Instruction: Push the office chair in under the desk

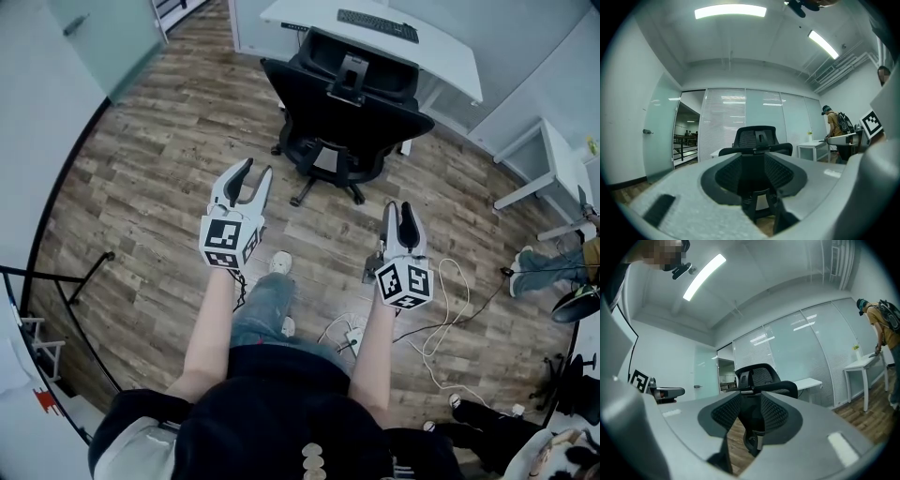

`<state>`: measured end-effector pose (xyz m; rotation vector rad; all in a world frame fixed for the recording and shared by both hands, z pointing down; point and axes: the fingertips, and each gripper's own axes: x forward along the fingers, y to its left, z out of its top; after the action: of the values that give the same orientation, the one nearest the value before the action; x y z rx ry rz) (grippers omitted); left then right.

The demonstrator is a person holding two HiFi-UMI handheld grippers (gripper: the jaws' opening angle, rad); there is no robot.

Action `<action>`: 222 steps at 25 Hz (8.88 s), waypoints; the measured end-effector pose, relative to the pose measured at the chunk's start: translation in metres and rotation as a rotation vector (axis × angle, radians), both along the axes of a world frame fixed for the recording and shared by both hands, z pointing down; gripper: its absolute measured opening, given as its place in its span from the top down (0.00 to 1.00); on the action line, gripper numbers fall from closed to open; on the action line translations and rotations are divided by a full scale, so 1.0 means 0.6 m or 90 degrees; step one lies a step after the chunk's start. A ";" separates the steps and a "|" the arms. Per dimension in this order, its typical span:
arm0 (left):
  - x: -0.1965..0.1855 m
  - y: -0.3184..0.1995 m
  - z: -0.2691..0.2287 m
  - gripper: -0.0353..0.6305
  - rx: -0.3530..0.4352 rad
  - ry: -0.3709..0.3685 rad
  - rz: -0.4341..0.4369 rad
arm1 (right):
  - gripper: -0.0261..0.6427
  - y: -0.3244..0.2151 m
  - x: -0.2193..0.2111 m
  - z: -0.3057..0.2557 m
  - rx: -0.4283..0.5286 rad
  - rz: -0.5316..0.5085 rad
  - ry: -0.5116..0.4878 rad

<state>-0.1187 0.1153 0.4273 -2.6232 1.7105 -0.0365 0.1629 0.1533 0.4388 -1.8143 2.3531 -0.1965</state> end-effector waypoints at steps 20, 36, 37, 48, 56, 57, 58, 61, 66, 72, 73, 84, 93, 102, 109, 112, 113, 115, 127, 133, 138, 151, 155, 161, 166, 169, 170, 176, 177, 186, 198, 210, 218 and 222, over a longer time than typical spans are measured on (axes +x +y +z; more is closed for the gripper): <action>0.013 -0.347 -0.030 0.73 0.009 0.002 0.065 | 0.78 -0.313 -0.004 -0.038 0.009 0.041 0.018; 0.050 -0.537 -0.065 0.73 0.026 -0.017 0.116 | 0.78 -0.473 0.031 -0.063 0.013 0.074 0.028; 0.053 -0.543 -0.065 0.73 0.027 -0.024 0.118 | 0.78 -0.479 0.034 -0.065 0.011 0.068 0.034; 0.091 -0.553 -0.041 0.69 -0.007 -0.241 0.247 | 0.78 -0.517 0.010 -0.077 -0.054 -0.172 0.277; 0.119 -0.541 0.013 0.61 -0.036 -0.524 0.392 | 0.73 -0.519 -0.028 -0.027 -0.144 -0.376 0.501; 0.119 -0.540 0.025 0.61 -0.038 -0.569 0.405 | 0.73 -0.518 -0.031 -0.016 -0.157 -0.397 0.535; 0.119 -0.539 0.036 0.62 -0.040 -0.615 0.418 | 0.73 -0.518 -0.033 -0.006 -0.170 -0.416 0.566; 0.121 -0.537 0.071 0.64 -0.036 -0.737 0.451 | 0.72 -0.517 -0.033 0.021 -0.203 -0.461 0.645; 0.127 -0.551 0.099 0.72 -0.023 -0.841 0.481 | 0.72 -0.523 -0.039 0.061 -0.251 -0.520 0.730; 0.135 -0.548 0.103 0.73 -0.041 -0.914 0.532 | 0.75 -0.530 -0.048 0.075 -0.270 -0.557 0.790; 0.135 -0.548 0.104 0.73 -0.042 -0.924 0.536 | 0.75 -0.530 -0.049 0.076 -0.272 -0.561 0.793; 0.138 -0.549 0.111 0.75 -0.096 -0.955 0.572 | 0.77 -0.531 -0.052 0.083 -0.277 -0.591 0.833; 0.140 -0.547 0.115 0.75 -0.078 -0.923 0.573 | 0.79 -0.530 -0.051 0.088 -0.283 -0.566 0.817; 0.142 -0.549 0.114 0.75 -0.060 -0.903 0.573 | 0.78 -0.534 -0.050 0.089 -0.274 -0.553 0.815; 0.143 -0.561 0.126 0.75 -0.060 -0.901 0.559 | 0.78 -0.546 -0.046 0.098 -0.261 -0.538 0.819; 0.147 -0.567 0.136 0.75 -0.060 -0.905 0.543 | 0.78 -0.549 -0.043 0.107 -0.248 -0.527 0.825; 0.148 -0.568 0.138 0.75 -0.059 -0.903 0.536 | 0.78 -0.551 -0.042 0.110 -0.244 -0.525 0.828; 0.153 -0.582 0.139 0.75 -0.059 -0.899 0.522 | 0.78 -0.564 -0.036 0.110 -0.236 -0.524 0.830; 0.234 -0.806 0.123 0.75 -0.091 -0.876 0.542 | 0.78 -0.779 0.043 0.093 -0.241 -0.547 0.779; 0.237 -0.914 0.126 0.75 -0.076 -0.878 0.554 | 0.79 -0.877 0.039 0.100 -0.248 -0.540 0.750; 0.261 -0.970 0.121 0.75 -0.065 -0.857 0.581 | 0.79 -0.943 0.065 0.102 -0.278 -0.543 0.755; 0.308 -1.173 0.116 0.76 -0.080 -0.840 0.617 | 0.78 -1.157 0.112 0.097 -0.287 -0.544 0.757; 0.305 -1.179 0.117 0.76 -0.080 -0.842 0.609 | 0.78 -1.160 0.111 0.096 -0.280 -0.538 0.762; 0.307 -1.188 0.116 0.76 -0.086 -0.839 0.607 | 0.78 -1.164 0.111 0.096 -0.278 -0.543 0.760; 0.308 -1.193 0.120 0.76 -0.081 -0.845 0.597 | 0.78 -1.170 0.114 0.098 -0.272 -0.539 0.766; 0.309 -1.199 0.118 0.76 -0.079 -0.843 0.598 | 0.78 -1.177 0.115 0.097 -0.271 -0.540 0.765; 0.309 -1.199 0.118 0.75 -0.077 -0.843 0.597 | 0.78 -1.178 0.115 0.096 -0.268 -0.538 0.766; 0.304 -1.190 0.113 0.73 -0.023 -0.839 0.552 | 0.76 -1.167 0.109 0.091 -0.219 -0.499 0.766; 0.303 -1.190 0.111 0.72 -0.006 -0.838 0.538 | 0.76 -1.167 0.109 0.088 -0.211 -0.495 0.761; 0.265 -1.184 0.025 0.93 0.106 -0.674 0.341 | 0.81 -1.136 0.107 -0.005 -0.108 -0.405 0.605; 0.242 -1.180 -0.131 0.94 0.108 -0.159 0.142 | 0.95 -1.129 0.157 -0.132 0.056 -0.141 0.196; 0.244 -1.169 -0.093 0.94 0.036 -0.021 0.084 | 0.95 -1.093 0.225 -0.127 0.095 0.030 0.059; 0.247 -1.166 -0.081 0.94 0.007 -0.019 0.082 | 0.95 -1.081 0.228 -0.111 0.091 0.055 0.074; 0.251 -1.164 -0.079 0.94 0.004 -0.020 0.087 | 0.95 -1.078 0.232 -0.110 0.091 0.067 0.075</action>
<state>0.0318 -0.5832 0.3798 -2.7118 1.5153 -0.0708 0.3021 -0.4934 0.3729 -1.9208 2.2734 0.0925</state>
